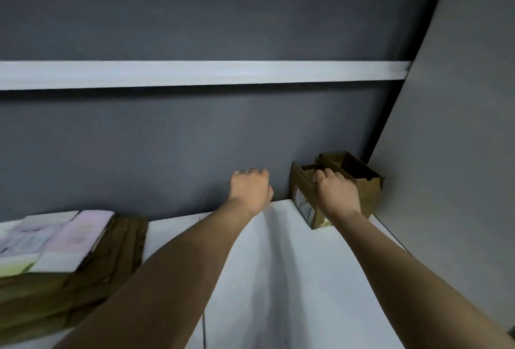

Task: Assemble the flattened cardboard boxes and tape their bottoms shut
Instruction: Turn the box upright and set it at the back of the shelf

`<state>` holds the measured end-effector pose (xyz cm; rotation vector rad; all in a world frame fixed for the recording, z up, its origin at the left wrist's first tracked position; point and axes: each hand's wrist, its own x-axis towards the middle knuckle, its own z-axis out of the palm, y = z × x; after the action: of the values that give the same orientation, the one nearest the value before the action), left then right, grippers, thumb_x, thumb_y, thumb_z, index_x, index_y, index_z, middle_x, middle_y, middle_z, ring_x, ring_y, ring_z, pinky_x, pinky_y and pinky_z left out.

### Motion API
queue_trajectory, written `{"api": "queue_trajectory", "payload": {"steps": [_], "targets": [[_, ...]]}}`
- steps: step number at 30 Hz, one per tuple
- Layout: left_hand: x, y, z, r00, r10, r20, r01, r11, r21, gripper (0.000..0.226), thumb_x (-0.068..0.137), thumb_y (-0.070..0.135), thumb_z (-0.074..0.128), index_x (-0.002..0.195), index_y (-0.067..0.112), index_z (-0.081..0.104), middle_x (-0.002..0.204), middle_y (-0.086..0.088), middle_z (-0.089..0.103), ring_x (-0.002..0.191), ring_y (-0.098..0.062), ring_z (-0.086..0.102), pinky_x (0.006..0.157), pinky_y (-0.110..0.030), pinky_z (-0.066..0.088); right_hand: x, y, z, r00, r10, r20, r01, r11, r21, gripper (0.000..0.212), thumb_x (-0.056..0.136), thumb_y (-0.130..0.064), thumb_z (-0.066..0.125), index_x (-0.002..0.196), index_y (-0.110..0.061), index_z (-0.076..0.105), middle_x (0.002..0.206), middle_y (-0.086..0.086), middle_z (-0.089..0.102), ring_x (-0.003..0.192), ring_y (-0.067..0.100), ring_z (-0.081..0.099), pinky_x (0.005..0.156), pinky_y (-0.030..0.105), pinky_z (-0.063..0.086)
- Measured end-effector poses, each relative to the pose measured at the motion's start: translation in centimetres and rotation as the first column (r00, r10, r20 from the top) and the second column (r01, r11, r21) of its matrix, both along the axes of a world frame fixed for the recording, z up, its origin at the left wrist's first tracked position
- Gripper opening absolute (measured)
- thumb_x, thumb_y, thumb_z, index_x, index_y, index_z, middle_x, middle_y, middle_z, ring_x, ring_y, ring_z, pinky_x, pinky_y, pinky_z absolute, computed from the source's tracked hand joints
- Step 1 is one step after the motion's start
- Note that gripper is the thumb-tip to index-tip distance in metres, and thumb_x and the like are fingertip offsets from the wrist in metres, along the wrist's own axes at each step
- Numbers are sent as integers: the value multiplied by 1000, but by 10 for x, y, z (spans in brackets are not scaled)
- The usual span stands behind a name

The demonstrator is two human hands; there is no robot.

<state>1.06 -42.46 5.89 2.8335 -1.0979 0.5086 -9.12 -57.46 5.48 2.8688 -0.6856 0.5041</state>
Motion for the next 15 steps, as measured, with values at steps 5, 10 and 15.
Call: {"api": "queue_trajectory", "payload": {"steps": [5,10,15], "targets": [[-9,115,41,986,142,89,-156,974,167,24,94,20,41,96,15,65,103,-7,69,94,-26,65,71,-26,30,6,88,37,994,107,22,-107,994,-12,22,93,-16,43,110,-10,55,113,11,62,101,32,57,66,32,38],[-11,233,58,953,290,84,-300,942,148,26,95,19,39,100,15,65,103,-6,69,96,-27,65,68,-25,33,22,180,59,972,228,47,-228,974,1,22,94,-17,43,109,-9,57,109,11,65,96,33,62,64,29,34],[-3,336,47,899,437,44,-439,890,122,27,96,18,37,108,13,61,104,-9,67,93,-27,64,68,-27,36,43,266,57,939,345,16,-345,938,21,24,93,-15,40,111,-11,55,106,11,66,93,33,63,63,28,34]]}}
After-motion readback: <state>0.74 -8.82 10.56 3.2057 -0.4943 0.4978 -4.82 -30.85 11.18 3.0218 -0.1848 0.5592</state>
